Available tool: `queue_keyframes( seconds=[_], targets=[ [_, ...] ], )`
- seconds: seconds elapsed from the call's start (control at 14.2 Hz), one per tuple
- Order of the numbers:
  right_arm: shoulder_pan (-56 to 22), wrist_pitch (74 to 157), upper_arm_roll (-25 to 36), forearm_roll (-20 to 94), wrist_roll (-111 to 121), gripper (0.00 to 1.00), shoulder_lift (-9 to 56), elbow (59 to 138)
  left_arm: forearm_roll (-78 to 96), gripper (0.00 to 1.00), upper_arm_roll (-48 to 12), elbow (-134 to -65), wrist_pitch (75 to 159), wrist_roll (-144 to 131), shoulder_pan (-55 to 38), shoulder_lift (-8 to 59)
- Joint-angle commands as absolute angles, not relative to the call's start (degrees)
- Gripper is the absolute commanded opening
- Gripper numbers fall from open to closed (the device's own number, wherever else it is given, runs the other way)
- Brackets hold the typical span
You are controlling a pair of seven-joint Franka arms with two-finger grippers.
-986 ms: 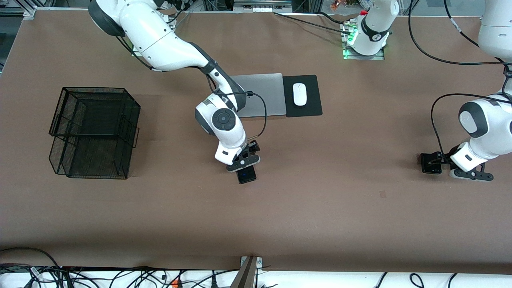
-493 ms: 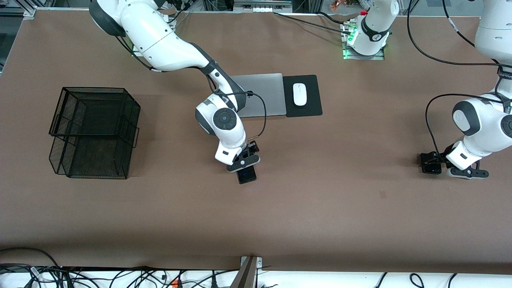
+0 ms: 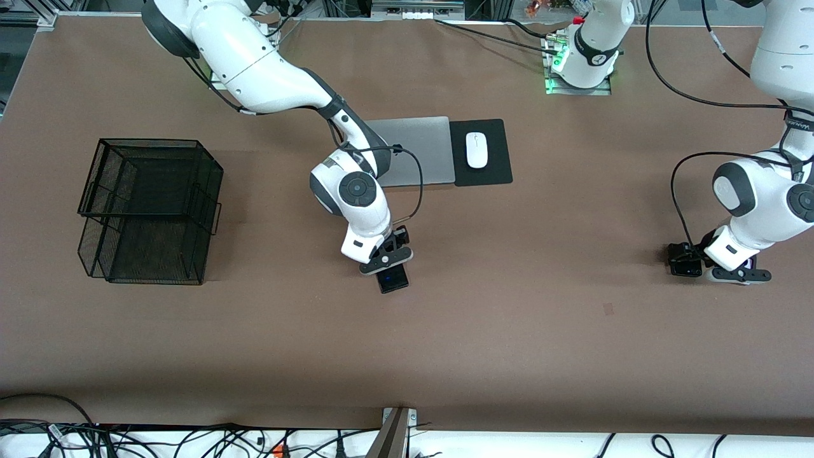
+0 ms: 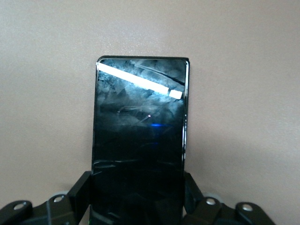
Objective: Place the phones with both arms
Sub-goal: 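Carry the phone to the basket while the left gripper grasps the flip phone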
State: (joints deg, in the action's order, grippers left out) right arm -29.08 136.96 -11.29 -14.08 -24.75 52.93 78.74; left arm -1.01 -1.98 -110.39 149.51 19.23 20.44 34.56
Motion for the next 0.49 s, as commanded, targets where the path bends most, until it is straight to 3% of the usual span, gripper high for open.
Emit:
queue_keyframes(
  seconds=[0.0, 0.42],
  targets=[
    [-28.7, 126.5, -10.6, -14.5, -26.3, 0.04, 49.4, 75.4, 0.4, 1.0, -2.3, -110.7, 150.8, 19.1, 20.7, 35.1],
    [-23.6, 114.3, -7.8, -10.9, -26.5, 0.04, 38.5, 75.0, 0.3, 1.0, -2.2, -110.4, 150.9, 19.2, 20.7, 35.6]
  ],
)
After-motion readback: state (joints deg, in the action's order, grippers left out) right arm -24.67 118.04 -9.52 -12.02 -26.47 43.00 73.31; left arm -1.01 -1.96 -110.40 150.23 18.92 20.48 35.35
